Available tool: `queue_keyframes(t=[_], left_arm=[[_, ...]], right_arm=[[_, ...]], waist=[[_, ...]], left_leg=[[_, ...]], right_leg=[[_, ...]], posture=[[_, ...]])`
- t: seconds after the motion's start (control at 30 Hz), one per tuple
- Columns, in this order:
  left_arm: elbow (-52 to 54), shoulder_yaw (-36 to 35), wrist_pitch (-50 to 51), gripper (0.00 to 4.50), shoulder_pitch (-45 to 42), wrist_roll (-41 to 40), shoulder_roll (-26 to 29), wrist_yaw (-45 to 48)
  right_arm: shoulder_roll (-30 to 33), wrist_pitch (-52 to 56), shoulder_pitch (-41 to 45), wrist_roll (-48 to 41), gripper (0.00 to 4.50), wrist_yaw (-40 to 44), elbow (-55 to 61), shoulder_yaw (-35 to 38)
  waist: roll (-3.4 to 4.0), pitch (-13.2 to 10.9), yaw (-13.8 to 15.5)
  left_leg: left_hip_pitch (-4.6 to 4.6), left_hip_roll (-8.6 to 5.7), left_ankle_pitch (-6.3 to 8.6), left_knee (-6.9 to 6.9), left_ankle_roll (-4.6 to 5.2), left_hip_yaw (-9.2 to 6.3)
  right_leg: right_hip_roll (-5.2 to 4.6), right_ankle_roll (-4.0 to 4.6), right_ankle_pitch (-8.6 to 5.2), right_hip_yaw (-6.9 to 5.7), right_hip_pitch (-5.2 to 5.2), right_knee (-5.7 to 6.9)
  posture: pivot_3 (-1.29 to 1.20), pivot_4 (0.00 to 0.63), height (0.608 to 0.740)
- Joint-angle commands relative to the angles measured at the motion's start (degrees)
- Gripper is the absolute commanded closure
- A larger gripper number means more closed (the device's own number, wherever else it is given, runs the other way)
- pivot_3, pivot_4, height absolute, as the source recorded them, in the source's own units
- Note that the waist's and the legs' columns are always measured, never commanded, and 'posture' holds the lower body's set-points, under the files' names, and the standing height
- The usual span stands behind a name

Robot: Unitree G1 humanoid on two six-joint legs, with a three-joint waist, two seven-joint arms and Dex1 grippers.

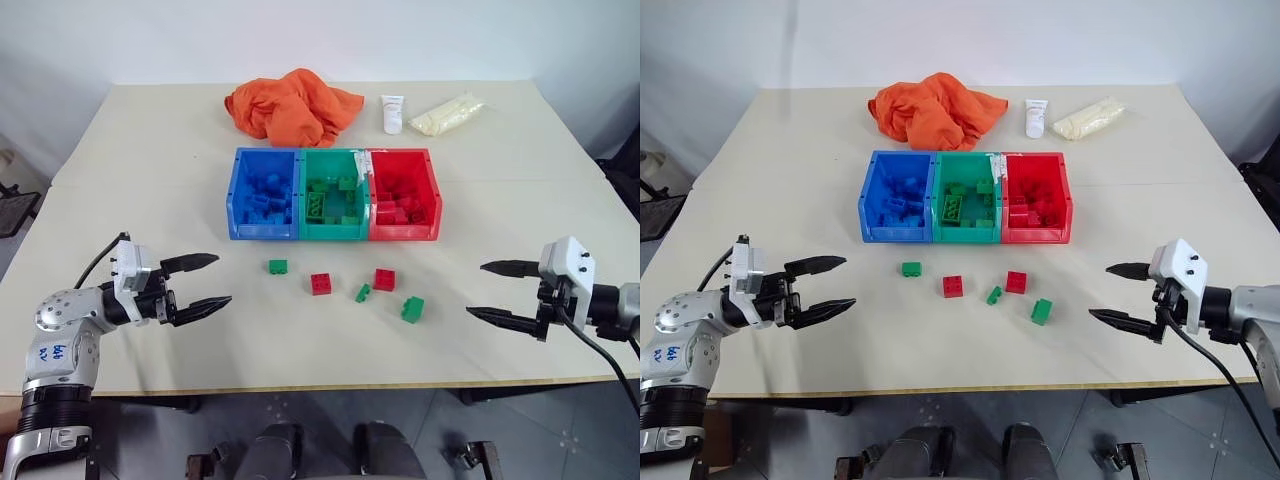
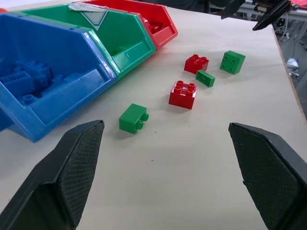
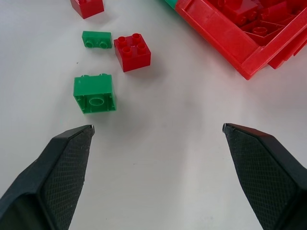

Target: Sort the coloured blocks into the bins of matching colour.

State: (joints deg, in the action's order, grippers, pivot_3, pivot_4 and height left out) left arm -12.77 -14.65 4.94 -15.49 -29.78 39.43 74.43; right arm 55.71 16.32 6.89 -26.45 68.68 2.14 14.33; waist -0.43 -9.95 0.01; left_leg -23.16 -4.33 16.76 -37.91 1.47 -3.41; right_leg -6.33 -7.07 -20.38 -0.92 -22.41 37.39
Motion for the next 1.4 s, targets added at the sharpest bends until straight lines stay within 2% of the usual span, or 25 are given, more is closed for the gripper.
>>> queue_keyframes(t=[0.03,0.17,0.23,0.3,0.47,0.6,0.77,0.93,1.07,1.3,1.4], left_arm=[[0.9,-0.3,-1.4,0.11,-2.1,-0.5,0.1,0.0],[-0.7,-0.3,-0.2,0.11,-4.8,1.0,-0.4,-4.4],[0.4,0.1,4.5,0.11,-4.9,-1.3,0.1,-3.7],[1.4,1.1,4.8,0.11,-4.8,-0.6,0.1,-3.7],[0.6,4.0,2.5,0.11,-4.0,1.8,0.8,-0.2],[-1.4,3.4,5.2,0.11,-6.8,-1.1,0.1,1.7],[-2.0,3.7,5.0,0.11,-6.6,-1.1,0.4,5.1],[-1.3,3.4,4.7,0.11,-6.2,-0.8,0.1,5.4],[1.6,2.2,5.4,0.11,-4.3,-1.9,-0.2,4.2],[8.0,0.2,7.0,0.11,1.4,-3.6,0.0,2.1],[10.3,-0.5,7.5,0.11,3.4,-4.1,0.1,1.0]], right_arm=[[-0.1,-0.5,-0.1,-1.2,0.00,-0.3,1.6,2.9],[-0.5,0.3,0.4,-1.4,0.00,-1.3,2.2,2.3],[-0.6,0.4,0.5,-1.4,0.00,-1.7,2.4,2.0],[-0.5,0.9,0.2,-1.1,0.00,-2.3,2.5,2.1],[3.2,0.9,-4.8,0.2,0.00,-0.8,0.7,6.6],[6.7,0.3,-10.3,3.4,0.00,0.0,-1.6,10.5],[8.3,1.5,-13.4,3.2,0.00,1.8,-0.7,13.4],[6.1,5.0,-8.1,1.7,0.00,-0.1,8.0,5.8],[2.6,7.8,-0.9,2.6,0.00,-2.3,10.6,-3.3],[-3.9,7.7,9.2,7.8,0.00,-4.3,4.9,-15.1],[-5.9,6.5,11.3,9.2,0.00,-4.4,2.3,-17.3]], waist=[[0.00,0.0,0.0],[0.00,0.0,0.2],[0.00,0.0,0.1],[0.00,0.0,0.0],[0.01,0.0,0.2],[0.01,0.0,0.7],[0.01,0.0,0.7],[0.02,0.0,-0.2],[0.01,0.0,-0.1],[0.01,0.0,0.0],[0.02,0.0,0.1]], left_leg=[[0.00,0.00,0.00,0.00,0.00,0.00],[0.00,-0.01,0.00,-0.03,0.00,0.00],[0.00,-0.01,0.00,-0.03,0.00,0.00],[0.00,-0.01,0.00,-0.01,0.01,0.00],[-0.01,-0.01,0.00,-0.01,0.01,0.00],[-0.01,-0.02,0.00,-0.06,0.02,0.00],[0.00,-0.01,0.00,-0.05,0.02,0.01],[0.02,0.03,0.00,-0.04,0.01,0.01],[0.01,0.04,0.00,-0.04,0.01,0.00],[0.00,0.00,0.01,-0.05,0.01,-0.05],[-0.01,0.00,0.01,-0.04,0.01,-0.06]], right_leg=[[0.00,0.00,0.00,0.00,0.00,0.00],[0.00,0.00,0.00,-0.02,0.02,0.01],[0.00,0.00,0.00,-0.02,0.01,0.02],[0.00,0.00,0.00,-0.02,0.00,0.06],[0.01,0.00,0.00,-0.02,0.00,0.04],[0.00,0.00,0.00,-0.02,0.04,0.00],[0.01,0.00,0.00,0.00,0.03,0.00],[0.03,0.00,0.00,-0.01,0.02,0.02],[0.03,0.01,0.00,-0.01,0.00,0.02],[-0.01,0.01,0.00,-0.01,0.00,0.02],[-0.01,0.01,0.00,0.00,-0.02,0.03]], posture=[[0.00,0.150,0.740],[0.00,0.150,0.740],[0.00,0.150,0.740],[0.00,0.150,0.740],[0.00,0.150,0.740],[0.00,0.150,0.740],[0.00,0.150,0.740],[0.00,0.150,0.740],[0.00,0.150,0.740],[0.00,0.150,0.740],[0.00,0.150,0.740]])
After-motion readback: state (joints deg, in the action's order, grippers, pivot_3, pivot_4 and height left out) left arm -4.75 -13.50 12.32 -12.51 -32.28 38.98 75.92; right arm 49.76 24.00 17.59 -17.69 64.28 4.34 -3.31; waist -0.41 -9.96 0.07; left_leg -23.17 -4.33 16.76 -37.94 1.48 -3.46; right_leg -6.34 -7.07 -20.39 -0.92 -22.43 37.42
